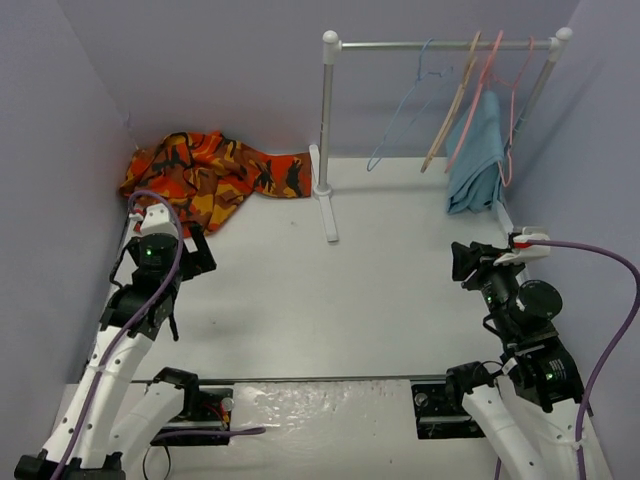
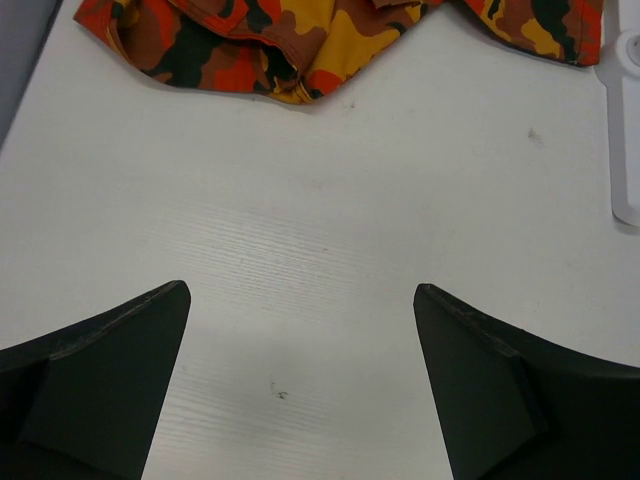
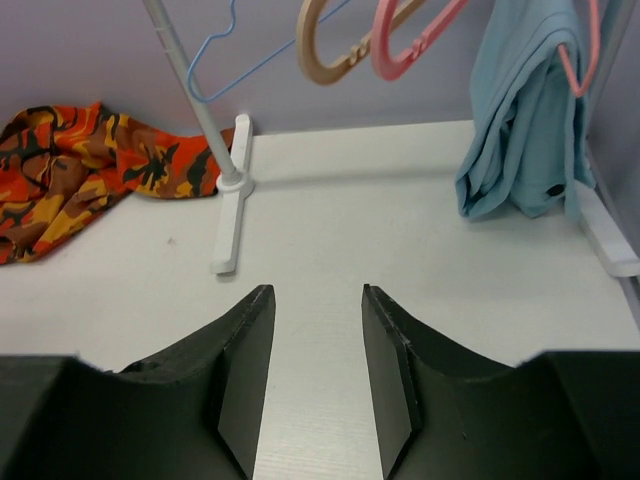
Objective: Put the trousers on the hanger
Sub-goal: Grab trousers from the pile
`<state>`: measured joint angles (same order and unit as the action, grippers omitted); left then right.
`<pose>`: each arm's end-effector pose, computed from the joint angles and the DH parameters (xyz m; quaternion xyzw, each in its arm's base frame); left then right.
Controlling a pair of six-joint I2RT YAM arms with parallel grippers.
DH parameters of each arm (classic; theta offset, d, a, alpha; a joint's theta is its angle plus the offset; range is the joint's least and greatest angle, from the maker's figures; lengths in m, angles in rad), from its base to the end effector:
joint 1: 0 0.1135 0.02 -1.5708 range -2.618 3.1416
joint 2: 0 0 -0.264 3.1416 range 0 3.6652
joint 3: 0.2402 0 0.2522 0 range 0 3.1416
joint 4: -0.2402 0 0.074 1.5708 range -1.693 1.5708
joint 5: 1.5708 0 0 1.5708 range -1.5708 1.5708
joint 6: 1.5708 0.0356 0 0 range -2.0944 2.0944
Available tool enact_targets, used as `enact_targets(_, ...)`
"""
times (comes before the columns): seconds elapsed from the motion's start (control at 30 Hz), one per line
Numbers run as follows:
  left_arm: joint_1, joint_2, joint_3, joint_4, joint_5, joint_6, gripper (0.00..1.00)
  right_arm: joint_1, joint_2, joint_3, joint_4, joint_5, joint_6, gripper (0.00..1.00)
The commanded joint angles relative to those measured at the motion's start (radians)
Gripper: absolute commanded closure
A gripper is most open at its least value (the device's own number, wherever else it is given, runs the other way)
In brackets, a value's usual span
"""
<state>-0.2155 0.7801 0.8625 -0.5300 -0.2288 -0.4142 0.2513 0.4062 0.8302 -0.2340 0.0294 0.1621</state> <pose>0.1673 -0.0284 0.3321 -0.1439 0.8307 -0.0720 0.5330 0.0813 0.0198 0.3940 -0.0171 0.6366 0.1491 0.7564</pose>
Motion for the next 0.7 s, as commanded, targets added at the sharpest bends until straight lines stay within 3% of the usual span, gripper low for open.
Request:
enact_targets(0.0,0.010,0.133,0.001,0.233,-0.032,-0.108,0.07,0.007,0.033,-0.015,0.081,-0.074,0.034,0.46)
enact_targets(0.1,0.023,0.253,0.021,0.333,-0.028,-0.127,0.07,0.006,0.087,-0.017,0.087,-0.075,0.027,0.14)
enact_targets(0.2,0.049,0.404,0.056,0.436,-0.010,-0.128,0.07,0.006,0.139,-0.012,0.093,-0.080,0.014,0.00)
enact_targets(0.43,0.179,0.866,0.290,0.543,0.067,-0.175,0.07,0.006,0.221,0.036,0.094,-0.116,-0.036,0.00)
enact_targets(0.67,0.268,1.204,0.619,0.463,0.078,-0.176,0.15,0.006,0.277,0.039,0.107,-0.131,-0.033,0.00)
